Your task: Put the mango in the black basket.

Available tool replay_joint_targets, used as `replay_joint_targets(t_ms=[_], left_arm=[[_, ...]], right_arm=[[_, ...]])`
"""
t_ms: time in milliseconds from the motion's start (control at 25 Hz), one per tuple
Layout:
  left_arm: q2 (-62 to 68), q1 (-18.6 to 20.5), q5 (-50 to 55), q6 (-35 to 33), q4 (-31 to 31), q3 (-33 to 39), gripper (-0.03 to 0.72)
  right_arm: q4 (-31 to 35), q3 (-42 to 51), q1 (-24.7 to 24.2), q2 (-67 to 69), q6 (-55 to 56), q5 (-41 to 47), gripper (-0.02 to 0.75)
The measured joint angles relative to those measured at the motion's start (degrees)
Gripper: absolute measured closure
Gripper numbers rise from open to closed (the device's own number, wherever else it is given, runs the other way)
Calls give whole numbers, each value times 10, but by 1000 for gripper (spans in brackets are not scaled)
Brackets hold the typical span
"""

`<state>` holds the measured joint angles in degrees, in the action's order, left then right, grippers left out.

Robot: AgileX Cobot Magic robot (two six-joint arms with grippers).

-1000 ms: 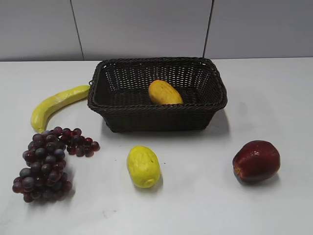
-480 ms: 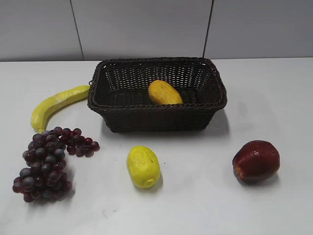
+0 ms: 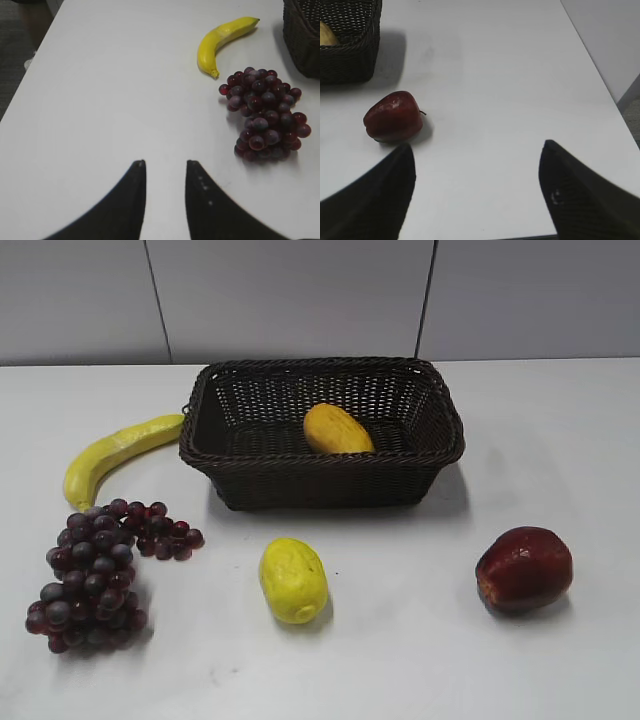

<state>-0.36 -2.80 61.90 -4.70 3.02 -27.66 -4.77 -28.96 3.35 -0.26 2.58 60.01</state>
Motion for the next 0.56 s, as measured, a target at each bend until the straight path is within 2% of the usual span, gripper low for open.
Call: replay_joint_targets(t_ms=[560], left_arm=[[0,0,0,0,0,0,487]], right_arm=[[0,0,0,0,-1,0,148]])
